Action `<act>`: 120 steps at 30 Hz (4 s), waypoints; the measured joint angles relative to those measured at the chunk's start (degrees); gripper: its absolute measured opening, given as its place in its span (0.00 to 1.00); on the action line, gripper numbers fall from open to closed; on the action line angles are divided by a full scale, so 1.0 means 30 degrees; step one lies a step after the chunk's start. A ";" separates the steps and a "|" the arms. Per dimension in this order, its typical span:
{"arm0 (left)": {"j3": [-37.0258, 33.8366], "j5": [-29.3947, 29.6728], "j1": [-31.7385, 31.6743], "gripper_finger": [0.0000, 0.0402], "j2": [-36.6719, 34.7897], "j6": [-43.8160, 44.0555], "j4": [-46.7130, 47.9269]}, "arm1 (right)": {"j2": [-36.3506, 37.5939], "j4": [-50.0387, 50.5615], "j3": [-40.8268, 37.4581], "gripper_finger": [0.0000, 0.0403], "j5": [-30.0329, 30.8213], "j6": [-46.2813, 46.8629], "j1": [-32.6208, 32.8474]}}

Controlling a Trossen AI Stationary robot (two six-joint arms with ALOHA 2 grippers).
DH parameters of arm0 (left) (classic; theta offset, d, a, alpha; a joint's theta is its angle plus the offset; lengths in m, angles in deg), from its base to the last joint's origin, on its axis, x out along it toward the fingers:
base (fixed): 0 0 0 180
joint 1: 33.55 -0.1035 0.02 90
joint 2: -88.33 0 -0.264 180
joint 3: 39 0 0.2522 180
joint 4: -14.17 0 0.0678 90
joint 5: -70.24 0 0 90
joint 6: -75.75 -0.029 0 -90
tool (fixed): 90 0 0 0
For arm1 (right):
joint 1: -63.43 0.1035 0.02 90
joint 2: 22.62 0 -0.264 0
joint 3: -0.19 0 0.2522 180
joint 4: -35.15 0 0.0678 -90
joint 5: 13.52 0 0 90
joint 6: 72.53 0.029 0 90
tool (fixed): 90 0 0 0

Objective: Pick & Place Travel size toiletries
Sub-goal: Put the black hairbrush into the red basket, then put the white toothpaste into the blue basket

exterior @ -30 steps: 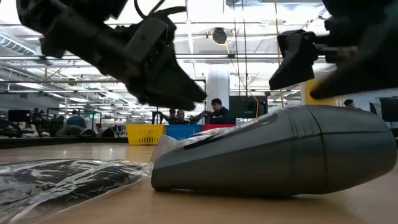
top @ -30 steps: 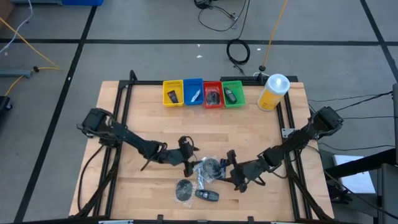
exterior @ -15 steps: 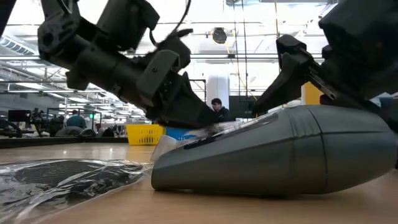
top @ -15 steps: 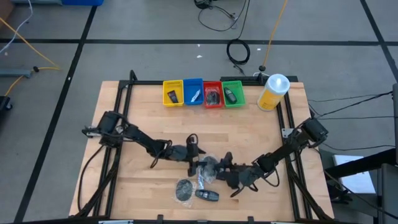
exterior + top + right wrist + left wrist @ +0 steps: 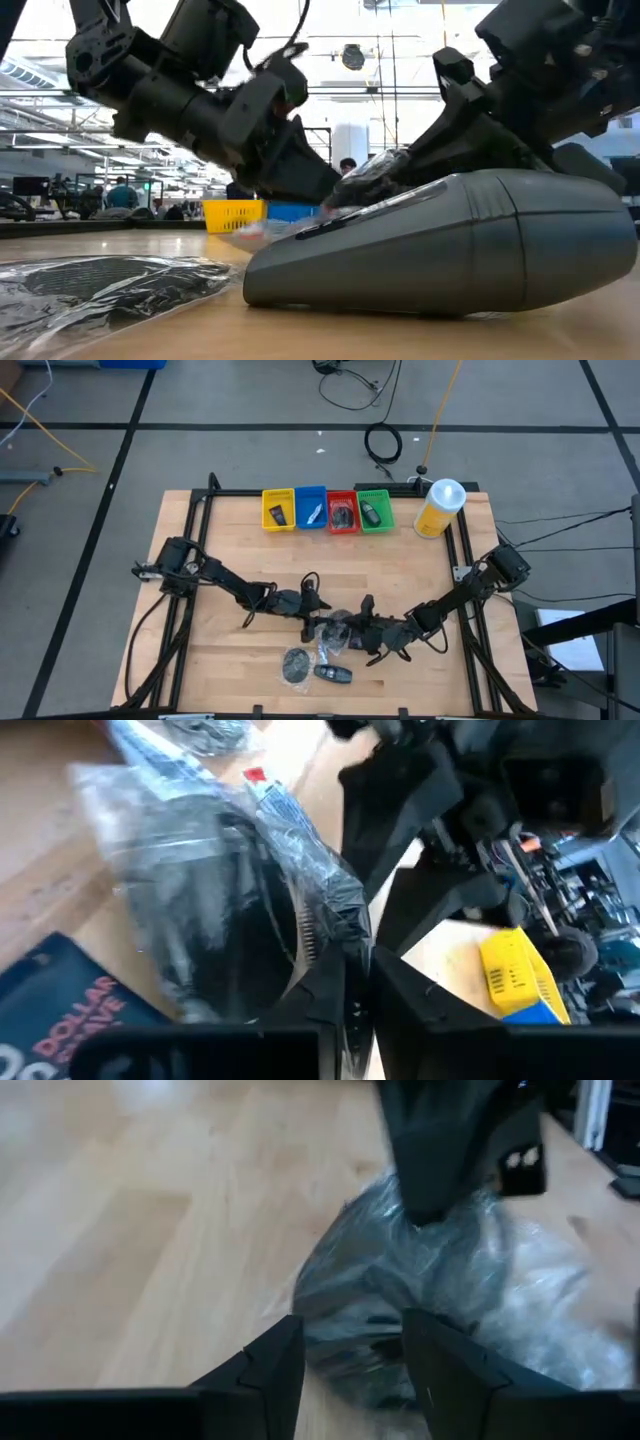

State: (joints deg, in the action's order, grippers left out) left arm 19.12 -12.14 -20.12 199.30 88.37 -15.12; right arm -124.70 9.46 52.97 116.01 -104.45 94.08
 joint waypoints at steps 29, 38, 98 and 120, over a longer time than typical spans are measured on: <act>-0.0007 1.1978 0.0539 0.40 -0.7600 -0.0132 1.4068 | 0.1973 2.1012 1.3177 0.05 -1.9954 0.2899 -2.2767; 0.0000 1.1992 0.0539 0.40 -0.7608 -0.0815 1.2856 | -0.0785 2.2411 1.4622 0.07 -2.3777 0.1836 -2.4702; 0.1177 1.1375 0.4755 0.40 -0.7863 -0.0286 1.3318 | 0.5359 0.4374 -0.1950 0.26 -0.5166 1.0645 -0.3695; 0.2025 0.5370 0.4154 0.40 -0.7848 0.5881 1.4604 | 0.4653 0.0857 -0.3670 0.24 -0.5183 1.4193 -0.1310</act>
State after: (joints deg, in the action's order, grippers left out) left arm 25.20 3.97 -7.66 175.75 106.01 28.69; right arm -110.74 12.03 41.96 100.46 -61.87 90.15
